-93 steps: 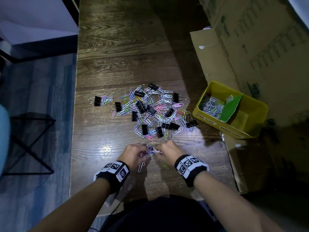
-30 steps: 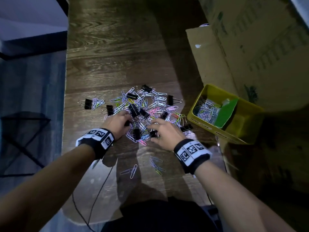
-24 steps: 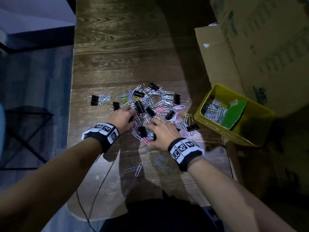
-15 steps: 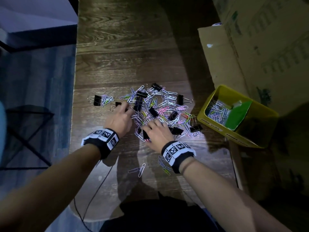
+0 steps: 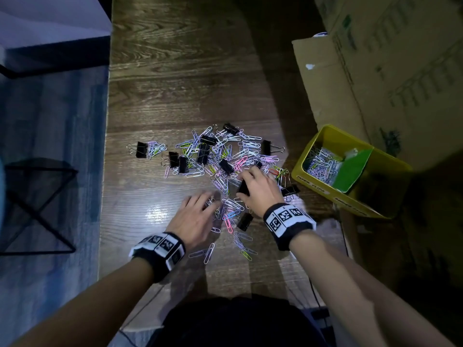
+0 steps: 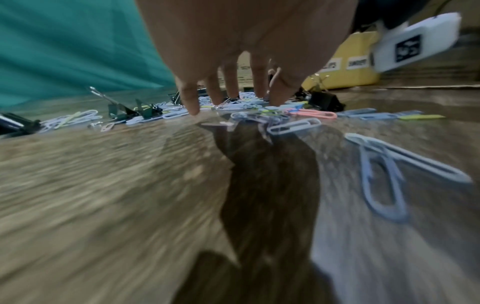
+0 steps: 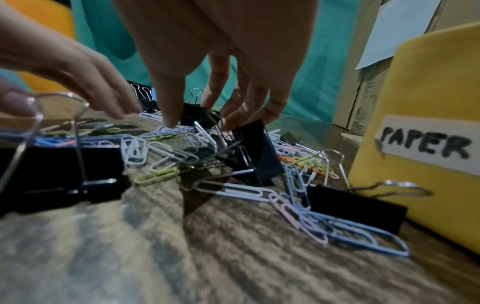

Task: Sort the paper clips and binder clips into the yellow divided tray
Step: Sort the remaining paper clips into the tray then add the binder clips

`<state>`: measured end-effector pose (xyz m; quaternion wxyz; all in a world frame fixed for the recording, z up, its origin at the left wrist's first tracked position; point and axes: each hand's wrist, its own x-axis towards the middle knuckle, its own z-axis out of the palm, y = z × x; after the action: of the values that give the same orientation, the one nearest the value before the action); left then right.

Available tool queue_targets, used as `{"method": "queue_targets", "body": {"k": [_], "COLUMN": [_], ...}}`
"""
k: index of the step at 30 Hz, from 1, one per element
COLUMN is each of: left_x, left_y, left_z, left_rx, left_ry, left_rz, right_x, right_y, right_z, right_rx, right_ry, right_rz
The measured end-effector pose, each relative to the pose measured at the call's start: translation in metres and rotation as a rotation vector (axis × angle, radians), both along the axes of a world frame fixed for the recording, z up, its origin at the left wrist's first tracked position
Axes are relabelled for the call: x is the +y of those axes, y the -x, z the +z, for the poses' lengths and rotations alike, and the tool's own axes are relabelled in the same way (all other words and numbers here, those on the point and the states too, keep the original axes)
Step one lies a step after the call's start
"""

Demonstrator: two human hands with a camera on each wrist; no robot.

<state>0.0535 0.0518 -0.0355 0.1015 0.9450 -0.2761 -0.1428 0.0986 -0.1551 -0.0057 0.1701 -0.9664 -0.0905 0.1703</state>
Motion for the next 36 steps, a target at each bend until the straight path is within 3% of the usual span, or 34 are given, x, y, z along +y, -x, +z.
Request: {"method": "queue_targets", "body": {"k": [6, 12, 15, 18, 21, 24, 29, 31, 33, 36], "left_x": [-0.018, 0.0, -0.014, -0.023, -0.019, -0.014, -0.036, -0.034, -0.023, -0.001], "left_y": [0.009, 0.037, 0.027, 0.019, 0.033, 0.051, 0.04, 0.04, 0.048, 0.06], "left_z": [-0.012, -0.012, -0.008, -0.012, -0.013, -0.01, -0.007, -0.012, -0.013, -0.008], "left_rx": [0.138, 0.076, 0.052, 0.149, 0.184, 0.117, 0.145, 0.202, 0.223, 0.146], "left_ry": [-0.14, -0.068, -0.06, -0.138, -0.117, -0.084, -0.096, -0.135, -0.108, 0.0], "left_rz": [-0.067, -0.057, -0.015, 0.011, -0.066, -0.176, -0.053, -0.066, -0.127, -0.188], "right_x": [-0.005, -0.01, -0.014, -0.017, -0.02, -0.024, -0.028, -0.029, -0.028, -0.022], "right_y": [0.009, 0.04, 0.048, 0.05, 0.052, 0.057, 0.069, 0.077, 0.088, 0.102], "right_z": [0.003, 0.006, 0.004, 0.008, 0.009, 0.009, 0.014, 0.019, 0.021, 0.014], "right_rx": [0.0, 0.081, 0.062, 0.021, 0.033, -0.052, -0.161, -0.083, 0.12, 0.382], "right_ry": [0.046, 0.13, 0.159, 0.18, 0.147, 0.059, -0.035, -0.059, 0.002, 0.132], "right_rz": [0.117, 0.406, 0.34, 0.264, 0.244, 0.266, 0.32, 0.353, 0.404, 0.454]}}
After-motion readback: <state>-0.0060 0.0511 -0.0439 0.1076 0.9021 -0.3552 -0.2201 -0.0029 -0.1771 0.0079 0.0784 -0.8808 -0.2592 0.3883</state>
